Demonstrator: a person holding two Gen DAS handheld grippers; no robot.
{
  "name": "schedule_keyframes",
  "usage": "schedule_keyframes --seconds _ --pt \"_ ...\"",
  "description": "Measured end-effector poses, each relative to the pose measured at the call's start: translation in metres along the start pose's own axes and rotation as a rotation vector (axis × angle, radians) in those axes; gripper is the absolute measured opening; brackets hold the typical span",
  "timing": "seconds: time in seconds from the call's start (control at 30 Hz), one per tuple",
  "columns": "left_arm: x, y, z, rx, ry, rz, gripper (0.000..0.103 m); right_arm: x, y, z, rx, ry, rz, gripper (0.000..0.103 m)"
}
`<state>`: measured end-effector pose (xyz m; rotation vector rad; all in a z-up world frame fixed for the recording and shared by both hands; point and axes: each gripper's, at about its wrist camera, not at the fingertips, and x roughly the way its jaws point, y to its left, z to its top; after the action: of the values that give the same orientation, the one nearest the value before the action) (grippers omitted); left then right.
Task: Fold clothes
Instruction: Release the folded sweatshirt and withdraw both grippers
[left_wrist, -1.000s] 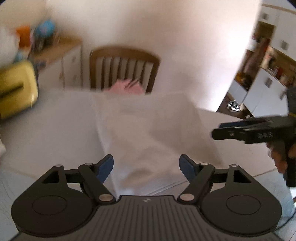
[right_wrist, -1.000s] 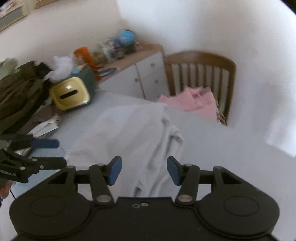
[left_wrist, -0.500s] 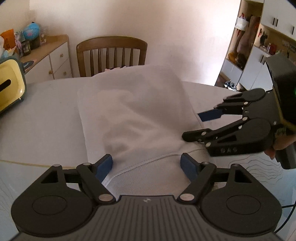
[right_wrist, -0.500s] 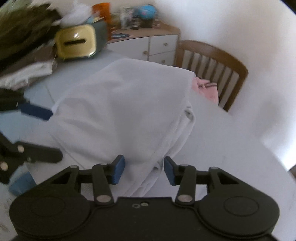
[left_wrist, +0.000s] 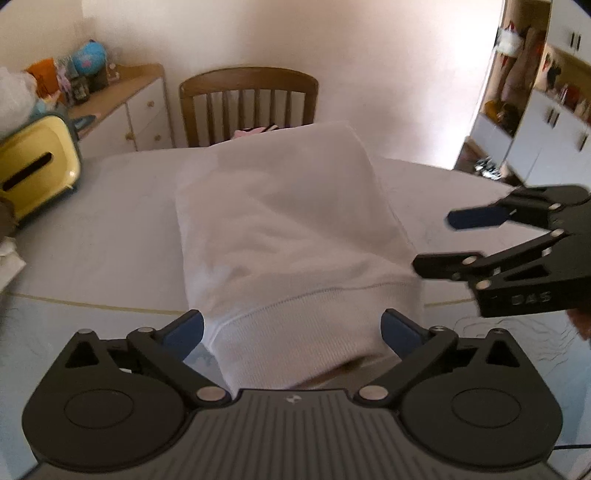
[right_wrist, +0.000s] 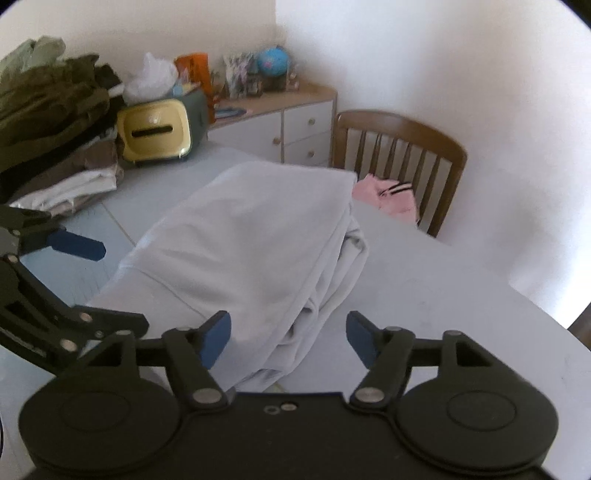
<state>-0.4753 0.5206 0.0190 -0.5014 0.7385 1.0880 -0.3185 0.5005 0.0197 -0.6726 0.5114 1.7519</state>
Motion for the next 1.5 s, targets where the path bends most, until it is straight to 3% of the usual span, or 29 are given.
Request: schedule_keyframes --seconds 0.2,0.33,0.83,1.5 --pt "-0.03 -0.016 -0.004 -0.03 -0.09 0.08 0.102 -0.026 0.012 -0.014 0.003 -0.045 -0.019 0.103" --pt "-0.05 -0.018 -0.004 -0.076 -0.122 0.064 0.102 -0.043 0.014 -0.023 0.042 -0.073 -0.018 0.103" --pt "-0.092 -0.032 -0.02 -0.122 -0.121 0.105 0.102 -0.098 0.014 -0.059 0.165 -0.124 -0.031 0.103" --pt "-0.106 -0.052 -0.038 -0.106 -0.096 0.106 0.102 -0.119 0.007 -0.083 0.225 -0.129 -0.047 0.103"
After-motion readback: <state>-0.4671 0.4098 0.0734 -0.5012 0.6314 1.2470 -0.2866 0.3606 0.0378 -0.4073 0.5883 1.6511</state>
